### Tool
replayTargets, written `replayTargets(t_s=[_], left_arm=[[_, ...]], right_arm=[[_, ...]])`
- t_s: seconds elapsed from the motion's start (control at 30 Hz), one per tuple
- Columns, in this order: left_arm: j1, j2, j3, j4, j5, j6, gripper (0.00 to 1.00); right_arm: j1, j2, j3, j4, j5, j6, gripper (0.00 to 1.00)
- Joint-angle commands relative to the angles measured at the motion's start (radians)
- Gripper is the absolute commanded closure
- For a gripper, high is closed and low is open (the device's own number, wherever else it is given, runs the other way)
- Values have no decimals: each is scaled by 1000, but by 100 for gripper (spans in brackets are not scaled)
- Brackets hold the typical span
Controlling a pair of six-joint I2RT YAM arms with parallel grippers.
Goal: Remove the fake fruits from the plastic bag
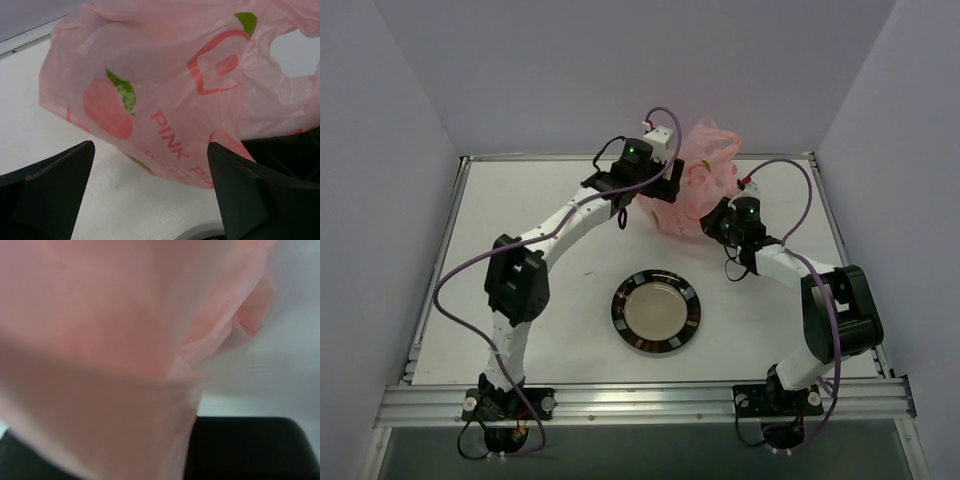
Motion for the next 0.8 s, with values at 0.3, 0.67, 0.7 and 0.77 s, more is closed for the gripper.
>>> replayTargets(t_s=[0.3, 0.67, 0.7, 0.77], left_arm=[[-39, 351, 597, -172, 111, 157, 4], [-19, -19, -11, 190, -156, 99, 98], [-7, -67, -89, 218, -176, 76, 98], [7, -205, -334, 321, -211, -11, 98]], right_arm=[[1, -127, -99, 39, -54, -13, 100], [2, -183, -113, -23, 24, -35, 100], [2, -193, -119, -24, 32, -32, 100], [4, -203, -131, -30, 44, -32, 100]])
